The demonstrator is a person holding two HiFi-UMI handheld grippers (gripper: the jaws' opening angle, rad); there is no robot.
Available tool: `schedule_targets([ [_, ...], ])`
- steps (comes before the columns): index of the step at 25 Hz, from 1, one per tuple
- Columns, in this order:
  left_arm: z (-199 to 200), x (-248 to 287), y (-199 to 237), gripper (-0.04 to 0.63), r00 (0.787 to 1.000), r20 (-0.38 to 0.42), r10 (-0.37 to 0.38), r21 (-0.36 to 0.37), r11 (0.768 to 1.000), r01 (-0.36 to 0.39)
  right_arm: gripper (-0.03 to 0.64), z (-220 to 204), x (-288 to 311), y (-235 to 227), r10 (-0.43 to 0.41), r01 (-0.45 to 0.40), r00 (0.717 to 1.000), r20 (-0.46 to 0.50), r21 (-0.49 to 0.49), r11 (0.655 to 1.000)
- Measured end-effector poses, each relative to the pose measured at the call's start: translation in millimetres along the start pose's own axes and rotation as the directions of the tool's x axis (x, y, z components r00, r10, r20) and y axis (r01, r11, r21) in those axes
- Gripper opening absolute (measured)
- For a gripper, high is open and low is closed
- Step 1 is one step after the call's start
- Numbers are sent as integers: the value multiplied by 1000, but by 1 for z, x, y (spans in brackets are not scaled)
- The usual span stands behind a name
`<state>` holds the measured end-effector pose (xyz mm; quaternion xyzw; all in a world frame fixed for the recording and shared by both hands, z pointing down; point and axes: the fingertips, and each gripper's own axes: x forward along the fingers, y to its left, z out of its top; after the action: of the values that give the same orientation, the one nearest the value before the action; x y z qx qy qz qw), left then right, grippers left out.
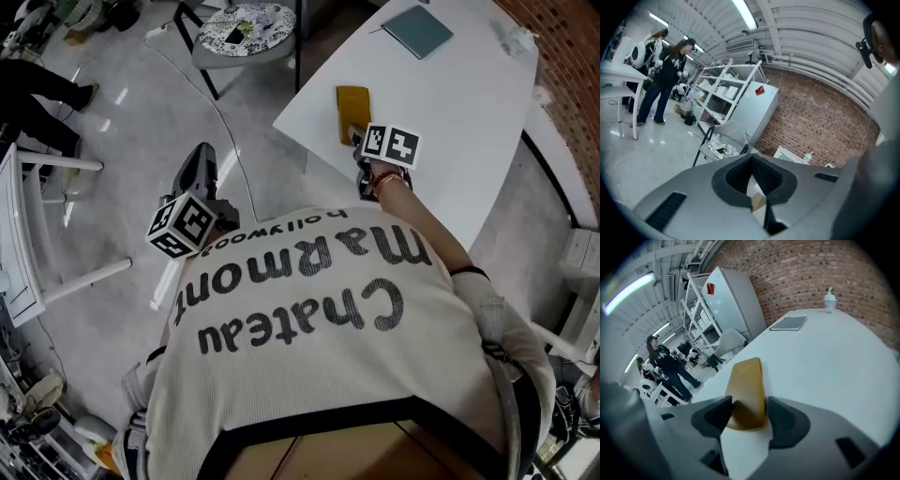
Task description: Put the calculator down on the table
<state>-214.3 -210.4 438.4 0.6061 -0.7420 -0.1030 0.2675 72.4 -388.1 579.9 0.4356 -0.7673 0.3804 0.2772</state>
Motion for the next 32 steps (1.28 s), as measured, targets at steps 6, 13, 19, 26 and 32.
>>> schedule_targets([
  [6, 16, -20, 12, 3, 999, -48, -14, 45, 999, 16, 253, 0, -5, 2, -67, 71, 997, 44, -82, 994],
  [13, 35, -54, 25, 2, 996, -54, -77, 56, 995, 80, 232, 4, -31, 10, -148, 151, 983, 107, -20, 988],
  [19, 29, -82, 47, 3, 991, -75, -112, 31, 993, 115, 138, -35, -63, 83, -52, 37, 988, 147, 105, 994],
  [26, 15, -103, 46, 3, 971, -147, -190, 40, 979, 198, 32, -82, -106, 174, 91, -124, 973, 213, 147, 981],
  [32, 7, -116, 39, 3, 951, -170, -259, 72, 959, 274, 3, -91, -141, 214, 209, -294, 913, 352, 209, 933],
])
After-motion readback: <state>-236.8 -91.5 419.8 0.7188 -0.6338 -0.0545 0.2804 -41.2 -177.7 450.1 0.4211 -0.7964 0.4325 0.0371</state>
